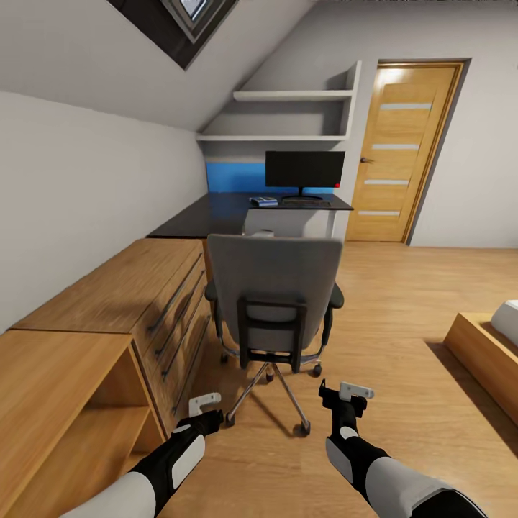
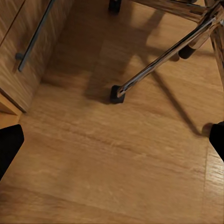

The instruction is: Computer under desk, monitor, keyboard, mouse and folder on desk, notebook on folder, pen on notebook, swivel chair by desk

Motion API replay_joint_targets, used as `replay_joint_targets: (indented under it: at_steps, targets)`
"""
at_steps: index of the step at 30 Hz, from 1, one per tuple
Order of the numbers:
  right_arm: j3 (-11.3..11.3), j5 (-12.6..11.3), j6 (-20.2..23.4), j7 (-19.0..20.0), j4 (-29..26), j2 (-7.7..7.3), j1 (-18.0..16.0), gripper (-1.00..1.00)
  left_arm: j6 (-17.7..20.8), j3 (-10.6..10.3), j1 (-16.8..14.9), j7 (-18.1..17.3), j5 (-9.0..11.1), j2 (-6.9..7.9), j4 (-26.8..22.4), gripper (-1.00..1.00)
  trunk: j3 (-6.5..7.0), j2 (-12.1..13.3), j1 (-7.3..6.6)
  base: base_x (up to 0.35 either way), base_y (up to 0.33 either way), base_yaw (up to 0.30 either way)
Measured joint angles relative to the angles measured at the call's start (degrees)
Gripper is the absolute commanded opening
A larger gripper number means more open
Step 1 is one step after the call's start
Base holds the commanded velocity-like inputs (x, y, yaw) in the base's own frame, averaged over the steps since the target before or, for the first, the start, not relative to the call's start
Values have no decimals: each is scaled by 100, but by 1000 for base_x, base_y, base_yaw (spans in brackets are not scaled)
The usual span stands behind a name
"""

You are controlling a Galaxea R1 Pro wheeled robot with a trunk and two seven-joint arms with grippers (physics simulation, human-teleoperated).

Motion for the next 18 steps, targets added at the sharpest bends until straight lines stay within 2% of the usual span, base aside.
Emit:
replay_joint_targets:
  at_steps: [18]
  targets:
    - [0,-1,-36,-2,-3,0,1,100,0,0,2,0,0,0,0,100,-161,-722,395,0,0,0]
